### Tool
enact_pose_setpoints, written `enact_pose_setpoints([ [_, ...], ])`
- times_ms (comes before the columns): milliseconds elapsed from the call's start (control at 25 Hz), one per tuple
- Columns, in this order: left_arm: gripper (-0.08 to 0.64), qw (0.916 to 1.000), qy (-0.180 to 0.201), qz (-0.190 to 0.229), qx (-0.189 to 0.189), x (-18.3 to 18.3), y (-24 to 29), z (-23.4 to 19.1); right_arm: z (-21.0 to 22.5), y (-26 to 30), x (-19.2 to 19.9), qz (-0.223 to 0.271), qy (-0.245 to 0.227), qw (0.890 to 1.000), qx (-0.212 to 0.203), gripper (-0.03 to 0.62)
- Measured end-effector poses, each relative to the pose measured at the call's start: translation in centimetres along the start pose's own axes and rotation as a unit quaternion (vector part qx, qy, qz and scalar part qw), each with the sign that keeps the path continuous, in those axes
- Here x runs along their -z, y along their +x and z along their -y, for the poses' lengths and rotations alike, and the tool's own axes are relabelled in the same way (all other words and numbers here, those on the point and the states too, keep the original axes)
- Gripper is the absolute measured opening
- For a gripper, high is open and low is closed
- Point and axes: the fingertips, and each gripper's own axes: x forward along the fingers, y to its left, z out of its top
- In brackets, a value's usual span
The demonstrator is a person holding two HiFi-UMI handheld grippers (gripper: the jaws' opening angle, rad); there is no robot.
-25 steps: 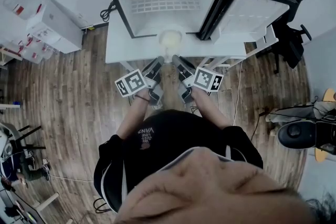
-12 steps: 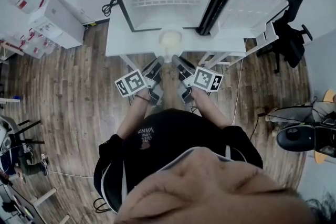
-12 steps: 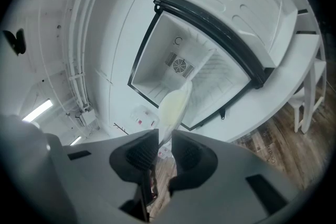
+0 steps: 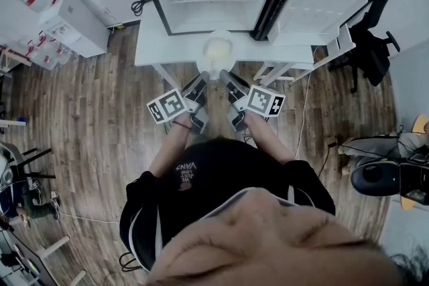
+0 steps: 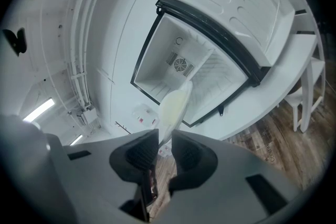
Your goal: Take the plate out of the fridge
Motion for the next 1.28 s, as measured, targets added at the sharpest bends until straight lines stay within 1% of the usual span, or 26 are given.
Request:
enact_pose_setpoints([
  [720,0.071,0.9999,-0.002,0.011,-0.006,1.9,-3.0,0.3,-1.3,-1.6,2.7,-0.012,-0.002,1.0,-0.008,0.083],
  [1280,0.071,0.9999,0.0,0.01,-0.007,2.3,-3.2,0.2,-1.1,-1.8,3.0,-0.012,-0.008,1.0,-0.01,0.084],
])
